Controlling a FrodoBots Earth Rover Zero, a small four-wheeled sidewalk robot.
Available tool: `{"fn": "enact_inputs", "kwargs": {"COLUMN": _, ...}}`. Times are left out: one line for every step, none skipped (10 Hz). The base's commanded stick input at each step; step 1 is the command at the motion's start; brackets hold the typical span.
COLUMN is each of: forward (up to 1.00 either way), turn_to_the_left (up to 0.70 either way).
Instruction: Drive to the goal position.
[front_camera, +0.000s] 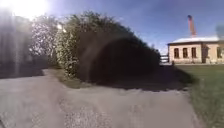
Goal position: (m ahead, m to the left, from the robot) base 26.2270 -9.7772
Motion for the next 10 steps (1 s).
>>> {"fn": "enact_inputs", "kwargs": {"forward": 0.7, "turn_to_the_left": -0.35}}
{"fn": "enact_inputs", "kwargs": {"forward": 0.7, "turn_to_the_left": -0.35}}
{"fn": "enact_inputs", "kwargs": {"forward": 0.7, "turn_to_the_left": -0.35}}
{"fn": "enact_inputs", "kwargs": {"forward": 0.7, "turn_to_the_left": -0.35}}
{"fn": "enact_inputs", "kwargs": {"forward": 0.7, "turn_to_the_left": -0.35}}
{"fn": "enact_inputs", "kwargs": {"forward": 0.7, "turn_to_the_left": -0.35}}
{"fn": "enact_inputs", "kwargs": {"forward": 0.7, "turn_to_the_left": -0.35}}
{"fn": "enact_inputs", "kwargs": {"forward": 0.7, "turn_to_the_left": -0.35}}
{"fn": "enact_inputs", "kwargs": {"forward": 0.7, "turn_to_the_left": -0.35}}
{"fn": "enact_inputs", "kwargs": {"forward": 0.7, "turn_to_the_left": -0.35}}
